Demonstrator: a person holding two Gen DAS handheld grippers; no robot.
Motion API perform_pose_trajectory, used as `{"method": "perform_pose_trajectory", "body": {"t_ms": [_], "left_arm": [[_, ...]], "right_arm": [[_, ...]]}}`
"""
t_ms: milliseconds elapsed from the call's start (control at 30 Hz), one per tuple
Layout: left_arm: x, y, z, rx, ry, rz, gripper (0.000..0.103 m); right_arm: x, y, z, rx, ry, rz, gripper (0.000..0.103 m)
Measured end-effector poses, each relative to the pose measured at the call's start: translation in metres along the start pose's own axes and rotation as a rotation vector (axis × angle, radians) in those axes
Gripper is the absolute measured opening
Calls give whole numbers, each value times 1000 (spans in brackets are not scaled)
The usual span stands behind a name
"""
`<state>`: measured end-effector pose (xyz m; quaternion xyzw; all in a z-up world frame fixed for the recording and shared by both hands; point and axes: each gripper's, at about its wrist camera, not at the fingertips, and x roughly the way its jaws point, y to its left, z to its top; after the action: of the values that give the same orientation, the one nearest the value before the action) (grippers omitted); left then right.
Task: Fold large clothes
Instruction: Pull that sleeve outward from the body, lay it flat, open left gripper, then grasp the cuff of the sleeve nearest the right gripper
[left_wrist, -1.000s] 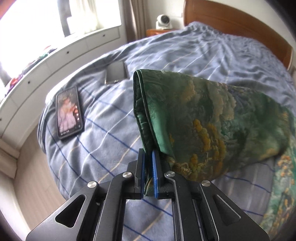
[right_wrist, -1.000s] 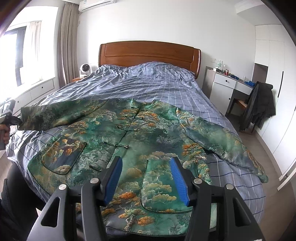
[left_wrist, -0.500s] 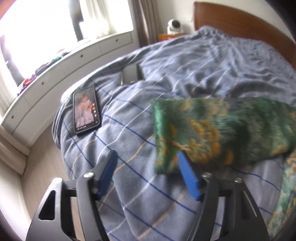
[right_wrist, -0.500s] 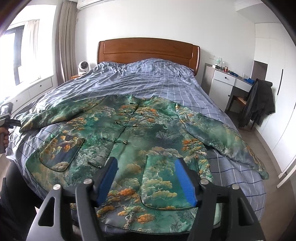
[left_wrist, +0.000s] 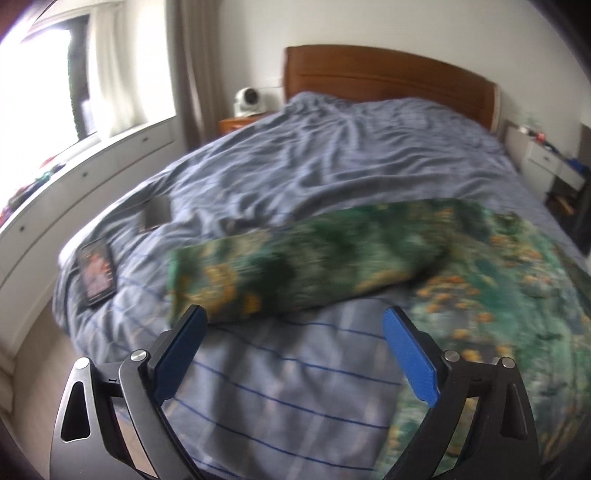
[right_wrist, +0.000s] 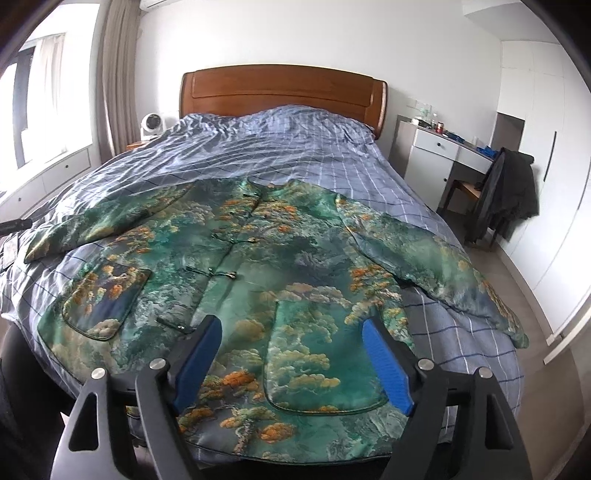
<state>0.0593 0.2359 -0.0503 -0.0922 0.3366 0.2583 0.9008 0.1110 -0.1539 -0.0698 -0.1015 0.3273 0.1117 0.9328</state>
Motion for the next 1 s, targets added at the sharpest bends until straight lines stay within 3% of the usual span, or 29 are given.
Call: {"method": "perform_pose_trajectory", "body": {"t_ms": [367,467,700,1000], "left_arm": [[-28,-46,-2,25,-8,-127,99],[-32,-50,-8,2,-21,-137,99],[-47,-70,-19,108,-50,-150,99],[-54,-68,-13,92,-72,-185,99]], "right_arm": [[6,-15,-8,53,17,-70,83],[6,-15,-8,46,11,-89,84],[8,-18,-9,43,8,-115,86],[3,-22,-5,-6,-48,-150,89]]}}
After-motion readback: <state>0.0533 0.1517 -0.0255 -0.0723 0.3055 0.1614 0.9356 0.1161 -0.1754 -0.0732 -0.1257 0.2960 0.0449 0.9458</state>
